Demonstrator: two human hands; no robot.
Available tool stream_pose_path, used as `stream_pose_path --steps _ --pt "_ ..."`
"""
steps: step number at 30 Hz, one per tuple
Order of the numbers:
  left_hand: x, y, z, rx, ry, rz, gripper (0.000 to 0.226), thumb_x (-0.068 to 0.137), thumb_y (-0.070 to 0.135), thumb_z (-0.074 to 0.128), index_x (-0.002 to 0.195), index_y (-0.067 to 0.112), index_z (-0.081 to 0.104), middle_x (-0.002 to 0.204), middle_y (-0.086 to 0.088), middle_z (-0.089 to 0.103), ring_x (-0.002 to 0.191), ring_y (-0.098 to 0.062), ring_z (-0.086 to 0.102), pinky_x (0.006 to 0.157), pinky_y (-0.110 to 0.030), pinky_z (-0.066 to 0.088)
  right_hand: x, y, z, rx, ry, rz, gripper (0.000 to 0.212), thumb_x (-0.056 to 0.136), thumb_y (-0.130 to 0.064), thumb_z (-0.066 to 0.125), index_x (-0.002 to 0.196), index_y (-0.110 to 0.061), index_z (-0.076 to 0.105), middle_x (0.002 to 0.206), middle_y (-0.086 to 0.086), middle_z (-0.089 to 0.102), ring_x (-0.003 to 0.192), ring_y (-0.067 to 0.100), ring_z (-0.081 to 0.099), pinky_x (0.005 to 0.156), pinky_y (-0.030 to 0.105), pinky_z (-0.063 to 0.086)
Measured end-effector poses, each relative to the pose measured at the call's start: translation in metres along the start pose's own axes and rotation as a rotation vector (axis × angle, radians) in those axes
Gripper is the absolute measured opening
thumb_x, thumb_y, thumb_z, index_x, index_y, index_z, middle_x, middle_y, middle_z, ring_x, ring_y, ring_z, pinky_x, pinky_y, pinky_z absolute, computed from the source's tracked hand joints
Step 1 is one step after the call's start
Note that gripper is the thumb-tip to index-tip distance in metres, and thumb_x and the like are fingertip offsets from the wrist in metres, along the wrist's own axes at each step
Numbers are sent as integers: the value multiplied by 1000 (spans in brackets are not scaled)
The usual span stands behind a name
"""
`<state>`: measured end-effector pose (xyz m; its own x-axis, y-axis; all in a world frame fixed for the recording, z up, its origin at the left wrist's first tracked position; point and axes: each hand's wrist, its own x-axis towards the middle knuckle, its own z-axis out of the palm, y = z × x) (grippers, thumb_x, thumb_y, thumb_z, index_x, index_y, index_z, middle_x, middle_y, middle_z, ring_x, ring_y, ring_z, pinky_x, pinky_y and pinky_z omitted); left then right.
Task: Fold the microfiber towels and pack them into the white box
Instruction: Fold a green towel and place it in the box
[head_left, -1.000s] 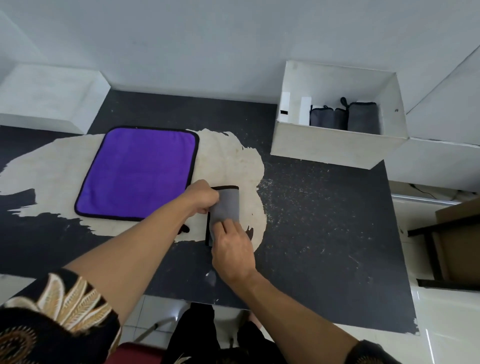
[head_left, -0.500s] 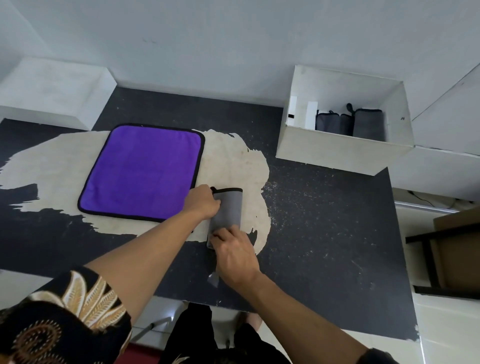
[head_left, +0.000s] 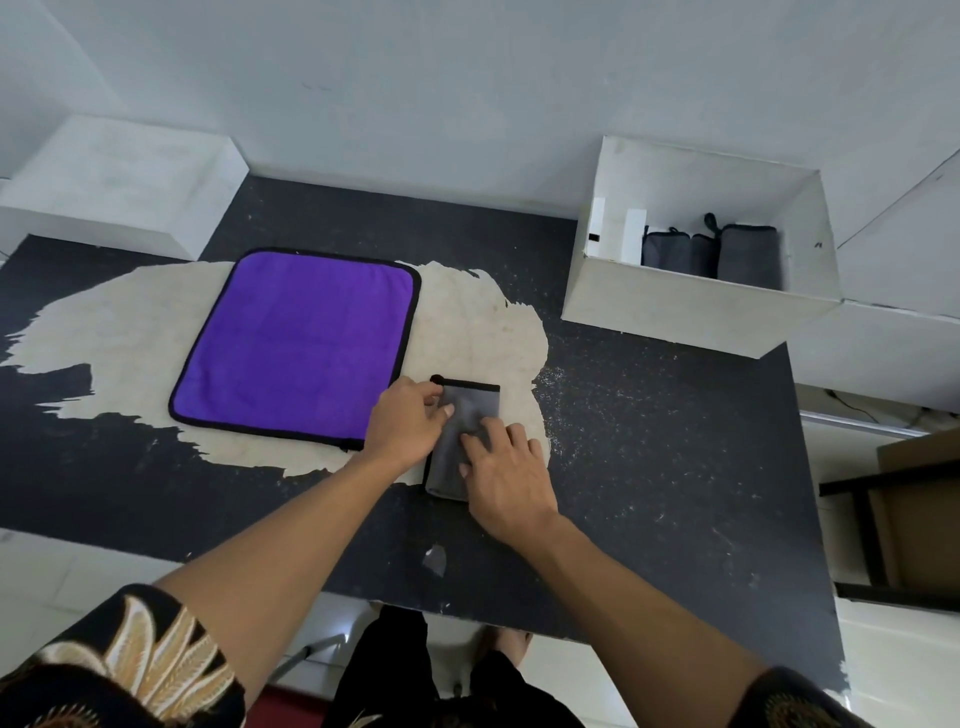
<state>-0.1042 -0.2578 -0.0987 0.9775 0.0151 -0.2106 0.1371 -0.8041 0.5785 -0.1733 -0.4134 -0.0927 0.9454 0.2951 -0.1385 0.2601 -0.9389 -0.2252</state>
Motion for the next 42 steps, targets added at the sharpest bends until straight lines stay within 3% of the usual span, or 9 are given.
stream_pose_path --steps 8,13,18,23,28,31,34,38,42 --pt "-12 9 -5 -133 53 -53 39 90 11 66 127 19 55 85 7 59 83 -15 60 72 -27 47 20 -3 -24 -119 -114 -70 30 89 -26 53 118 -19 58 123 8 43 108 30 41 87 41 33" --pt "-48 10 -6 95 -71 -325 30 80 39 65 104 28 51 89 7 62 76 -13 54 50 -25 31 32 -3 -24 -29 25 -66 51 90 -28 53 138 -18 43 150 12 26 135 33 27 101 45 31" --pt "-66 6 4 114 -159 -273 15 85 34 63 94 23 62 89 1 67 78 -19 61 61 -30 45 45 -3 5 -124 -142 -165 63 102 -47 27 157 -22 9 164 10 -12 149 33 -15 115 64 4" --pt "-66 -4 5 140 -111 -229 19 90 27 63 103 15 68 99 -8 70 94 -28 63 79 -37 52 65 5 19 -134 -166 -74 67 100 -58 10 156 -27 -10 161 6 -24 147 28 -24 113 66 -8" --pt "-69 -2 5 175 16 -218 19 96 28 56 102 13 65 101 -8 66 90 -26 62 69 -32 43 70 4 17 -102 -208 -80 66 100 -56 9 155 -27 -14 160 6 -27 146 27 -27 114 65 -10" --pt "-61 7 2 19 20 -269 43 94 38 59 127 11 54 119 -8 55 105 -26 58 82 -34 45 65 3 5 174 -82 98 62 103 -47 21 156 -21 2 164 8 -11 150 29 -9 118 56 3" --pt "-46 16 0 -63 -47 -362 62 93 48 58 136 7 47 125 -11 57 113 -27 57 88 -36 46 45 3 -2 482 240 574 50 97 -32 52 140 -11 37 143 15 40 128 36 44 101 45 40" --pt "-32 26 2 -167 -180 -461 50 91 46 60 117 4 60 111 -11 67 98 -27 63 72 -31 50 33 -1 1 691 -25 694 48 88 -39 66 122 -12 48 116 9 61 105 29 61 77 32 44" --pt "-23 32 0 -431 -300 -528 35 93 36 63 113 7 65 107 -8 70 95 -23 66 82 -32 55 38 3 -7 1008 -102 741 30 83 -31 71 107 -15 63 100 3 68 96 22 66 79 36 56"
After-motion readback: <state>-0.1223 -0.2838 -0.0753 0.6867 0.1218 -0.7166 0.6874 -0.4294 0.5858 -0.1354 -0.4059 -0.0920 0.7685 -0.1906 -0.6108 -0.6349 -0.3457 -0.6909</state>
